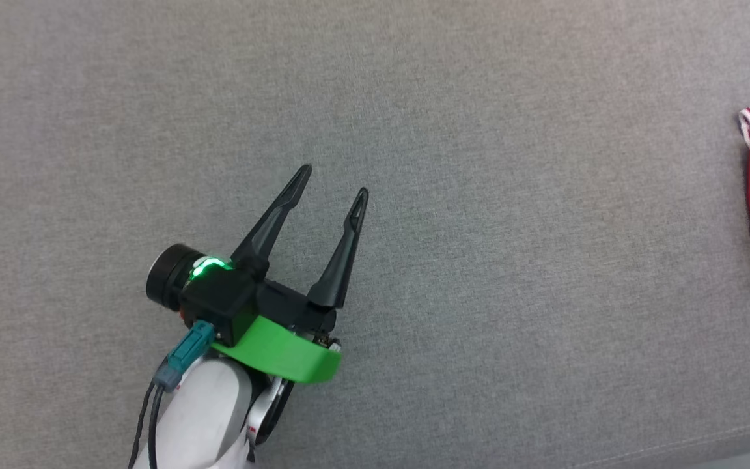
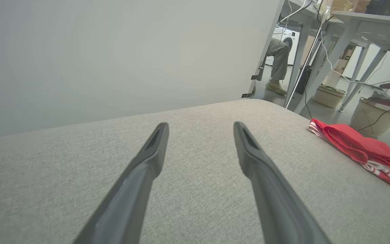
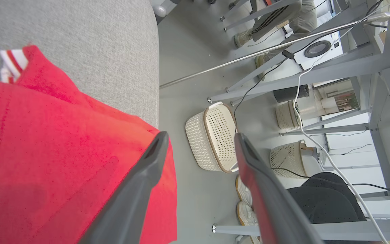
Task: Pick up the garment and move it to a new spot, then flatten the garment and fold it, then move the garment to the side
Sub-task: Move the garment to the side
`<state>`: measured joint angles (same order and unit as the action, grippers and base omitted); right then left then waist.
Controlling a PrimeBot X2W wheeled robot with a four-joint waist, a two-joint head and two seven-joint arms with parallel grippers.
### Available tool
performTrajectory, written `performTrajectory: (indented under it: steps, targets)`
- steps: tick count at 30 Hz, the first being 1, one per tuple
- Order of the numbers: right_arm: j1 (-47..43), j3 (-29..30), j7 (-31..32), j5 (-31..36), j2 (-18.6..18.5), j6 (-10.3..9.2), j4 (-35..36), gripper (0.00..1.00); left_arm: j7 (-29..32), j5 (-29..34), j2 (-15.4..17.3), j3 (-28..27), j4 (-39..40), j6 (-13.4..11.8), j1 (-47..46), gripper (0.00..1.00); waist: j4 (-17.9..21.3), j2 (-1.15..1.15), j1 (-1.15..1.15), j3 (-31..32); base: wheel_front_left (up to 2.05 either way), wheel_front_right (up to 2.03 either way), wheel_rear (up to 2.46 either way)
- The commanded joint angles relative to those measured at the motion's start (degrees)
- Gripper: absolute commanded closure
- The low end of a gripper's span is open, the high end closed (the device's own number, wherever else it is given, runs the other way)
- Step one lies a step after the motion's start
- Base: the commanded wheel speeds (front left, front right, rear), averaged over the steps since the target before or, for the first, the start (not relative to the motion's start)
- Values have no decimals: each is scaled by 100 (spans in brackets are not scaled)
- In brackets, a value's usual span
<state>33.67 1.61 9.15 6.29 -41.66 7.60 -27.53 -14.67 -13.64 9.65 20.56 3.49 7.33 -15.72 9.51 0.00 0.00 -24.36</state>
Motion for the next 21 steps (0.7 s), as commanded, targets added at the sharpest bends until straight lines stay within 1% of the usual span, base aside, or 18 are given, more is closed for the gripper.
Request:
performTrajectory:
  steps: [1,3,5,6,10,13,17,21]
  targets:
    - [-118,-10,-75,-119,103,-11,137,0,-33,-47,-44,-102,-65,15,135,0,-231,0,0,688,0,0,0]
    - [-232,74,-203,-327,257,-11,309,0,-33,-80,-91,-253,-178,15,294,0,-318,0,0,948,0,0,0]
    - [-343,223,-248,-668,546,-11,498,0,-33,-85,-122,-364,-268,15,428,0,-404,0,0,1154,0,0,0]
    - [-424,285,-255,-843,732,-11,654,0,-33,-92,-147,-431,-297,15,493,0,-454,0,0,1276,0,0,0]
    - [-824,301,-281,-1141,1228,-11,1385,0,-33,-151,-242,-735,-369,15,752,0,-586,0,0,1607,0,0,0]
    - [-1157,378,-331,-1324,1597,-11,1859,0,-33,-163,-266,-849,-430,15,892,0,-688,0,0,1779,0,0,0]
    - [-1623,620,-520,-1683,2229,-11,2360,0,-33,-185,-315,-997,-520,15,1055,0,-820,0,0,1979,0,0,0]
    - [-2110,649,-881,-1892,2582,-11,2615,0,-33,-230,-406,-1176,-578,15,1199,0,-929,0,0,2097,0,0,0]
